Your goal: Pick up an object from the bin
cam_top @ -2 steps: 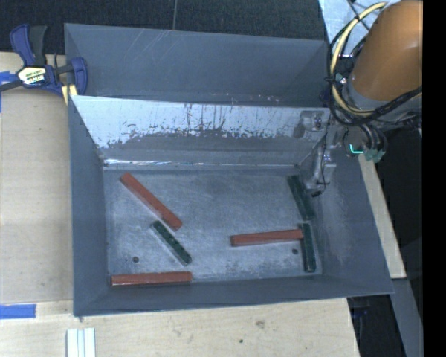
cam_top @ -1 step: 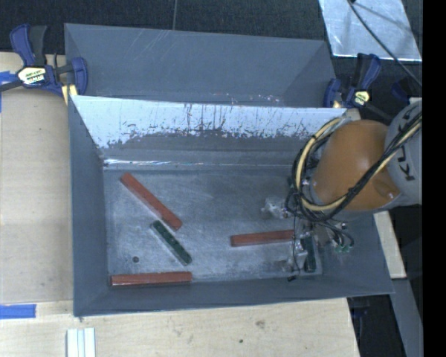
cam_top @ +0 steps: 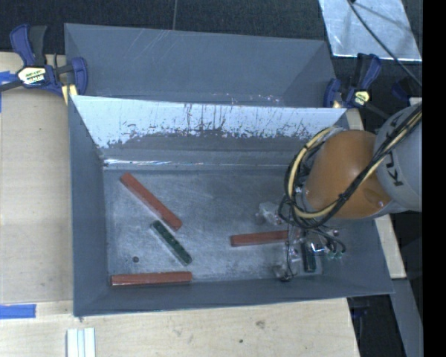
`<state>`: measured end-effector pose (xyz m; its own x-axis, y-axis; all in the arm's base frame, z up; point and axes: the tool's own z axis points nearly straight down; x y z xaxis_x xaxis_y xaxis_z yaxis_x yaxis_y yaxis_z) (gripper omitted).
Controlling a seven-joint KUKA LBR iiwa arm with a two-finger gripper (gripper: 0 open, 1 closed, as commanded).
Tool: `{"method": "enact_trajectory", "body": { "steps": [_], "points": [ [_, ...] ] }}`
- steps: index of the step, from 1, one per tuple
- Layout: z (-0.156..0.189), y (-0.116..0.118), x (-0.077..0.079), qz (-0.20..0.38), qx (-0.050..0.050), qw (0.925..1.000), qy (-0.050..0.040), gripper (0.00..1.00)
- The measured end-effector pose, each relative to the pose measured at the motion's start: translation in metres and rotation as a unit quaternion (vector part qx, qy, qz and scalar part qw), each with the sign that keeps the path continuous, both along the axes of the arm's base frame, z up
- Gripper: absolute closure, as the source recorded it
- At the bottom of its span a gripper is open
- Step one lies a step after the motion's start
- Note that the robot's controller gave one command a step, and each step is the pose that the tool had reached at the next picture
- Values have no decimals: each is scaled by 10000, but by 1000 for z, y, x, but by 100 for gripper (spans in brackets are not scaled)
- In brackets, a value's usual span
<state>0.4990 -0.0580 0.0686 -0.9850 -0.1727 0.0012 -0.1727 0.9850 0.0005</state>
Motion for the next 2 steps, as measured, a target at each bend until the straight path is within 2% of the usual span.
{"method": "enact_trajectory", "body": {
  "steps": [1, 2],
  "points": [
    [2, 0, 1, 9, -3, 10000, -21, 100],
    [143, -47, 30, 176, -21, 9998, -72, 100]
  ]
}}
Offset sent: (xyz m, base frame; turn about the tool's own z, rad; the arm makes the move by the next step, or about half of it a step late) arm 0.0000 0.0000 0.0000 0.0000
